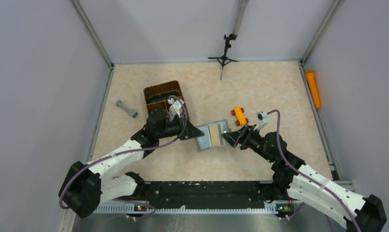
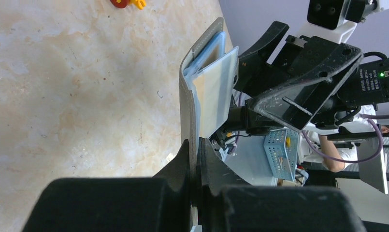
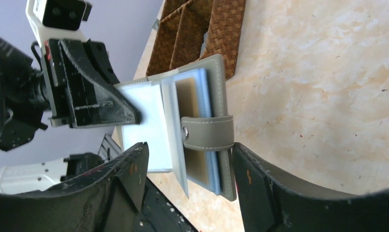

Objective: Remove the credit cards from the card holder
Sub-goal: Remove the credit card from the card holder.

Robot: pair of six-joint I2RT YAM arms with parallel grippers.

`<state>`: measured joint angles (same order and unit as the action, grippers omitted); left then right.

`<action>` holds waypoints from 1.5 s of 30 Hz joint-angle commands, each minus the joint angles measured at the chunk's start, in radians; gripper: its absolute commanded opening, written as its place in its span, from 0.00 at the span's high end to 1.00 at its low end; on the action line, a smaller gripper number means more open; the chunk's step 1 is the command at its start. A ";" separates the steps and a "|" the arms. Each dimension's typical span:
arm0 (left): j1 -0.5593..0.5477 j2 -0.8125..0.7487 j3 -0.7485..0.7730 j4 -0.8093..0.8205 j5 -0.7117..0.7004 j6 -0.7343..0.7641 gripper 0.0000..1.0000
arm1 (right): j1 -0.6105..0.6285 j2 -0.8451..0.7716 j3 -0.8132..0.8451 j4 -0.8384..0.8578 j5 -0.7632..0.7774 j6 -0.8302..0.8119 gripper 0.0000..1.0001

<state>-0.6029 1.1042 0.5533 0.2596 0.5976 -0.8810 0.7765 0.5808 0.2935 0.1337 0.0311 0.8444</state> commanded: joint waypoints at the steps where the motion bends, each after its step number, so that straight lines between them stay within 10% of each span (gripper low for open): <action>1: 0.007 0.002 -0.002 0.053 0.016 -0.006 1.00 | 0.006 0.005 0.025 0.078 -0.098 -0.059 0.32; 14: 0.006 0.026 -0.022 0.137 0.047 -0.065 1.00 | 0.006 0.042 0.041 0.102 -0.174 -0.082 0.45; 22: 0.007 0.043 -0.023 0.122 0.039 -0.061 1.00 | 0.006 -0.057 0.021 0.106 -0.215 -0.098 0.30; 31: 0.007 0.030 -0.036 0.155 0.045 -0.090 1.00 | 0.006 -0.073 0.028 0.069 -0.209 -0.100 0.62; 45: -0.017 0.044 -0.039 0.252 0.076 -0.158 1.00 | 0.006 0.015 0.076 0.001 -0.222 -0.144 0.66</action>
<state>-0.5999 1.1496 0.5102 0.3981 0.6441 -1.0138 0.7765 0.5911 0.3157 0.1074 -0.1761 0.7204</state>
